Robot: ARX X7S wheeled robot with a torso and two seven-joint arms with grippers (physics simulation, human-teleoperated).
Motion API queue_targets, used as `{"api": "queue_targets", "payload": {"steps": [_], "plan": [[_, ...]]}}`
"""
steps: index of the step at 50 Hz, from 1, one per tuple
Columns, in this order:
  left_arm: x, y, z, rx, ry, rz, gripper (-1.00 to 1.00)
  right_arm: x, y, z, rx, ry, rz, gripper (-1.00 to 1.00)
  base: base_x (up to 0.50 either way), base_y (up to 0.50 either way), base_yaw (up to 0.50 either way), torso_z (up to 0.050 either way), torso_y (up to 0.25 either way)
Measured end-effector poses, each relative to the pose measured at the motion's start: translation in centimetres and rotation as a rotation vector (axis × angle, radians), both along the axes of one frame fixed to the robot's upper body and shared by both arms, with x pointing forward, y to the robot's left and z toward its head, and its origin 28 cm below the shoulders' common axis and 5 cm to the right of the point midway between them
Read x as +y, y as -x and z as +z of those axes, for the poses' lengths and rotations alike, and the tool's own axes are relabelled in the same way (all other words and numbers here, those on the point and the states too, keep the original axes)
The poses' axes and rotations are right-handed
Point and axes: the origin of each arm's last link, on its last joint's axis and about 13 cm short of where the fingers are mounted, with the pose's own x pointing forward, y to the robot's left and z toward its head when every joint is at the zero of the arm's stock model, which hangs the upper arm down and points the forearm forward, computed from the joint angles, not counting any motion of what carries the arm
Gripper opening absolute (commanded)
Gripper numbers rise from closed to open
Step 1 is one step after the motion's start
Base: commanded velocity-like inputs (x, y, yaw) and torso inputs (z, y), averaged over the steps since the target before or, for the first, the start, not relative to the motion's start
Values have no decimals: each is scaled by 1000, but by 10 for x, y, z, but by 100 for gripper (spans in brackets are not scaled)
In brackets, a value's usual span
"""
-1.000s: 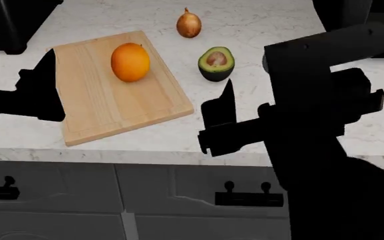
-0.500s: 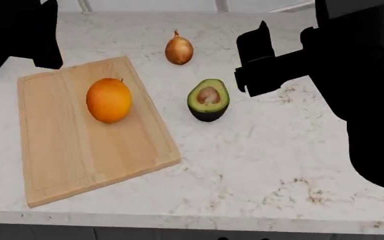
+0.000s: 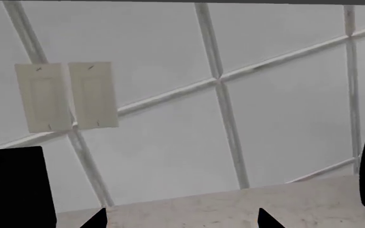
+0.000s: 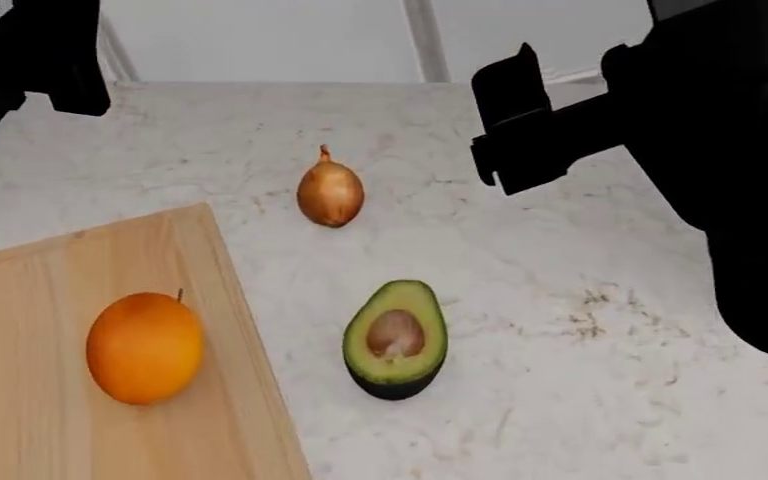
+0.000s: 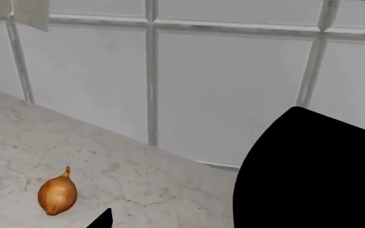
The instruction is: Clear the non-vegetable object off the cutting board and place the vegetables onto it.
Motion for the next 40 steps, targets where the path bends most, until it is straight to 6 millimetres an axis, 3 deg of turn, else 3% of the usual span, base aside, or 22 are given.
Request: {"api": "queue_targets", "payload": {"steps": [9,23,40], "plan": [[1,-1,1,-2,4,5,100,0,0,-2,12,1,9,100,500,32,0,0,1],[3,-1,3,-6,8,10,100,6,4,-7,35,-34,83,100,13,0,0,0,1],[4,-2,2,-5,10,13,100,45,18,-18,163,-111,362,100,0,0,0,0,0]]}}
